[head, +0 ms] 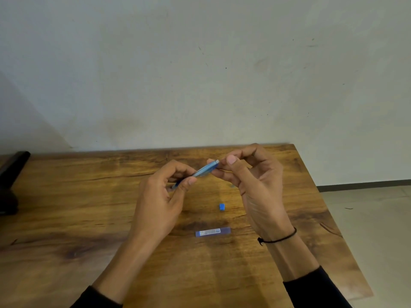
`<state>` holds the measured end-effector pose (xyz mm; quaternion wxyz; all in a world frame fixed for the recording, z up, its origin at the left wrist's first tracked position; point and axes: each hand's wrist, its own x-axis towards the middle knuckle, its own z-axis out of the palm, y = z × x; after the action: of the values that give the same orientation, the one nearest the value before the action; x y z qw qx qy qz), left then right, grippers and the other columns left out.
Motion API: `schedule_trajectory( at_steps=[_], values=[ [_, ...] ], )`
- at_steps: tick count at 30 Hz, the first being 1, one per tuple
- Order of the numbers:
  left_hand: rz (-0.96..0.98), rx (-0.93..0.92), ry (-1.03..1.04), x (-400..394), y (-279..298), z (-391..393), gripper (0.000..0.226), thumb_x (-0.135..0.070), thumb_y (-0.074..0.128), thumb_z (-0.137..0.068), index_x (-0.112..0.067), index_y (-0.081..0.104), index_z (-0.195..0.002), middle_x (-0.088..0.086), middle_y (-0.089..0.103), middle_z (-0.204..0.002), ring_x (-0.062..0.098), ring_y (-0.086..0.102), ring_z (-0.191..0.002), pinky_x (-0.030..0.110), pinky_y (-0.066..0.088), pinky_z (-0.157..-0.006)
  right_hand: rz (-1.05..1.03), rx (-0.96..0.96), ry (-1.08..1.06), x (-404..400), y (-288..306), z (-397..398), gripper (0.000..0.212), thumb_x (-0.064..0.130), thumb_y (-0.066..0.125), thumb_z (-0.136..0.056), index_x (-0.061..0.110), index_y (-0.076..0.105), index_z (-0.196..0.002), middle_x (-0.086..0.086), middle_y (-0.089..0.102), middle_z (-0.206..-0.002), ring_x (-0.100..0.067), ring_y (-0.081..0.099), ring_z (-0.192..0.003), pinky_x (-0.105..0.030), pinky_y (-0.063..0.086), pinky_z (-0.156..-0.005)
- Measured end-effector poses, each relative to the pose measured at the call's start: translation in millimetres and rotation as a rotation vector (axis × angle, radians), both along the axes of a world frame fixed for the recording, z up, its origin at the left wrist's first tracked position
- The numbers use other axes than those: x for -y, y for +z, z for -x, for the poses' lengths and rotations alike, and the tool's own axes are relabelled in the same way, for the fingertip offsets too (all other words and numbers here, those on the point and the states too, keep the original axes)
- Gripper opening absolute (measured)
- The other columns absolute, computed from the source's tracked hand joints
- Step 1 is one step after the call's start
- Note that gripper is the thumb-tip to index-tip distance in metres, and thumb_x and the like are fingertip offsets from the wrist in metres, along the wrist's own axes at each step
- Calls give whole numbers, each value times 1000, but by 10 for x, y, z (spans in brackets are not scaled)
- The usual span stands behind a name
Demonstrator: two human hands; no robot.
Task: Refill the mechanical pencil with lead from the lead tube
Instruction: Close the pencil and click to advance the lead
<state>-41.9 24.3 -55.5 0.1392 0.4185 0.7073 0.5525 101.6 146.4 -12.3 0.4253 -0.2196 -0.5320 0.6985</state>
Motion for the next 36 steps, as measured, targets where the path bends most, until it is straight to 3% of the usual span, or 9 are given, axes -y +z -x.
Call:
schedule_trajectory(
  at_steps=[9, 13, 17, 21, 23, 25, 27, 30, 36],
  values=[
    [-3, -15, -5, 10, -14, 16, 23, -18, 77, -99, -41, 74, -101, -24, 78, -102, 1, 75, -100, 12, 52, -80, -54, 36, -8, -5, -45, -1, 1, -11, 64, -96, -11, 63, -95, -23, 68, -92, -39, 81, -93, -42, 67, -77],
    [5, -2, 4, 14, -27, 22, 20, -20, 77, -98, -39, 74, -102, -24, 78, -101, 2, 75, -100, 23, 53, -80, -122, 87, -26, -7, -66, 19, 6, -11, 70, -91, -14, 68, -96, -33, 72, -95, -38, 81, -93, -42, 68, -77],
    [-5, 18, 4, 15, -36, 21, 21, -19, 77, -99, -40, 74, -101, -23, 78, -102, 5, 75, -100, 26, 57, -79, -154, 117, -17, -7, -105, 26, 12, -11, 74, -88, -14, 72, -100, -30, 77, -98, -36, 80, -95, -40, 67, -80],
    [-26, 37, 3, 17, -12, 4, 26, -17, 77, -99, -43, 74, -100, -21, 78, -100, 5, 75, -100, 14, 57, -74, -180, 143, 6, -59, -138, 5, 18, -9, 76, -87, -10, 74, -104, -31, 75, -106, -37, 79, -99, -43, 67, -85],
    [-33, 46, 6, 15, -3, -7, 25, -14, 78, -98, -38, 75, -100, -21, 78, -100, 2, 74, -98, 9, 55, -72, -209, 190, 23, -129, -144, -42, 17, -6, 76, -88, -2, 76, -105, -19, 79, -105, -31, 80, -96, -42, 67, -81],
    [-31, 55, 8, 14, 4, -17, 21, -12, 78, -98, -33, 76, -100, -21, 78, -100, 0, 74, -97, 6, 53, -72, -272, 386, -37, -246, -165, -138, 19, -3, 77, -90, 13, 77, -102, 0, 81, -99, -22, 78, -90, -36, 66, -73],
    [-28, 62, 16, 15, 13, -22, 21, -11, 78, -98, -32, 76, -99, -21, 79, -100, -1, 74, -96, 5, 53, -71, -446, 765, -114, -388, -239, -278, 22, 3, 77, -92, 25, 75, -98, 10, 77, -94, -12, 73, -83, -29, 63, -72],
    [-27, 69, 25, 9, 22, -26, 22, -9, 79, -97, -31, 76, -97, -19, 79, -100, -1, 74, -94, 6, 52, -70, -699, 1184, -46, -488, -356, -419, 20, 8, 75, -92, 27, 70, -92, 11, 68, -94, -16, 67, -83, -44, 62, -77],
    [-29, 25, 14, 8, 44, -27, 24, -16, 78, -98, -39, 74, -99, -21, 78, -102, 1, 74, -97, 11, 54, -72, -807, 1243, 22, -457, -424, -387, 17, 6, 73, -91, 21, 66, -88, 4, 62, -94, -24, 64, -85, -49, 59, -75]
  ],
)
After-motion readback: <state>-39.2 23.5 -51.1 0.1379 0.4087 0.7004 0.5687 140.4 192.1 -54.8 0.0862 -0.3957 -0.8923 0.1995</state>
